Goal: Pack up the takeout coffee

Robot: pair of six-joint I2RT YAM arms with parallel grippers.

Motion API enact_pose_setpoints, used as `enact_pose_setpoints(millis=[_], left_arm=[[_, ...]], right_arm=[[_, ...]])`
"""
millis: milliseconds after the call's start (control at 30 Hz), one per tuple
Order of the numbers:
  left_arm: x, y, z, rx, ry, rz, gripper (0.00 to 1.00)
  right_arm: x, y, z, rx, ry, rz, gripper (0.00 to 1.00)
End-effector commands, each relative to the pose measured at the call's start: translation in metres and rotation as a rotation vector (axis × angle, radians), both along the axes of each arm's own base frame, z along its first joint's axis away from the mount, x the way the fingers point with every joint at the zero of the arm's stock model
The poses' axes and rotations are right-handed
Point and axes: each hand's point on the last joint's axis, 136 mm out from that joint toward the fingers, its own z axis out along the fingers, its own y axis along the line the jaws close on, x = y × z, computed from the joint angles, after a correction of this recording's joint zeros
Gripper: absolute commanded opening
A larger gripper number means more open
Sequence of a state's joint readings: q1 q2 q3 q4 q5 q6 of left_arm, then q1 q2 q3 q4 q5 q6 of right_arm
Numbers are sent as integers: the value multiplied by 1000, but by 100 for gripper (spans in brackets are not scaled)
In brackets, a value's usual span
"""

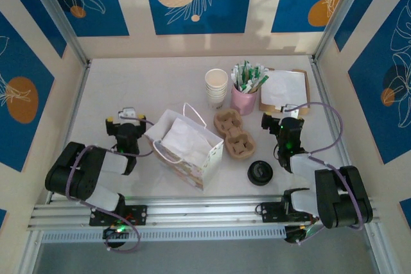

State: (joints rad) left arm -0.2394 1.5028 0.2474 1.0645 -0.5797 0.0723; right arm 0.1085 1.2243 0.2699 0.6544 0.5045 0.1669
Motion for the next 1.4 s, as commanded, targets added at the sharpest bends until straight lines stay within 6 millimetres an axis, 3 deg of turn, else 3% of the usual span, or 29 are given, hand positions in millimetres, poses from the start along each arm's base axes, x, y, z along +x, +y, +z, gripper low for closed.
enact_pose_setpoints(millis=[0,167,433,533,700,1200,1367], left_arm=[[11,-4,23,-15,-90,-38,100],[19,-15,16,-13,-41,-99,100],[22,-15,11,-58,-24,-143,100],[24,-17,-3,-81,-2,-171,100],[32,-15,-3,-77,15,-161,100],[32,-14,-4,-87,25,-161,100],[32,-14,-5,-87,27,-160,100]], right_arm=[[13,3,22,-2,-89,23,100],[21,4,22,-12,-92,26,100],[30,6,16,-12,-102,40,100],[32,8,13,-15,-103,50,99],[36,10,7,-12,-92,63,100],[44,23,0,-1,-54,155,100],[48,14,-11,29,-19,123,100]])
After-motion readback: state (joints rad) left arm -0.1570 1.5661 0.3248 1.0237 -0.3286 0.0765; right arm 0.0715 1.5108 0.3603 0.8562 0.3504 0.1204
